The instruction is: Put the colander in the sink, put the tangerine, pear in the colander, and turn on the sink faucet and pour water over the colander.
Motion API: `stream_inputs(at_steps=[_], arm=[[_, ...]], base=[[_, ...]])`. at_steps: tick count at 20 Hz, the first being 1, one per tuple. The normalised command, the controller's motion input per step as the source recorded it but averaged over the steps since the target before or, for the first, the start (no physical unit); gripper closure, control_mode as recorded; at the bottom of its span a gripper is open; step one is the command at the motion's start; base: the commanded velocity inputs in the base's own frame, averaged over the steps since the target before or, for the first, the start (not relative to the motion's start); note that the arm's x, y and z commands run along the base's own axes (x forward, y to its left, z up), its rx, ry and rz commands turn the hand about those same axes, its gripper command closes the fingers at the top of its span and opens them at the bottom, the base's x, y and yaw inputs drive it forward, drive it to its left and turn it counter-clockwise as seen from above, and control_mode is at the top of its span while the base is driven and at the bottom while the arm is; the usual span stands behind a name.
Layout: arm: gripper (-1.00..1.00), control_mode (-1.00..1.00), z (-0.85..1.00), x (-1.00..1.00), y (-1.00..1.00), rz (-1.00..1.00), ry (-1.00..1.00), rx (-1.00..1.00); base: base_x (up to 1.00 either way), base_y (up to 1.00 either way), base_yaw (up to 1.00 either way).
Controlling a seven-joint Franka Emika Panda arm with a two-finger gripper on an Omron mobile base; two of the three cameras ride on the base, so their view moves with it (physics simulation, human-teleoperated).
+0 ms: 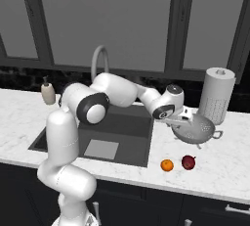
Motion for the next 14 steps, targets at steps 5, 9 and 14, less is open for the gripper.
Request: stream_inputs(at_steps=[5, 9, 14], arm=[[1.0, -1.0, 0.19, 0.02, 0.17, 0.0, 0.01, 0.0], [1.0, -1.0, 0.29, 0.0, 0.26, 0.0, -0.01, -0.01], [1.0, -1.0, 0.31, 0.0, 0.29, 0.04, -0.1, -0.08]], base=[[0.0, 0.0, 0.0], [0.0, 0.0, 0.0], [0.0, 0.0, 0.0]])
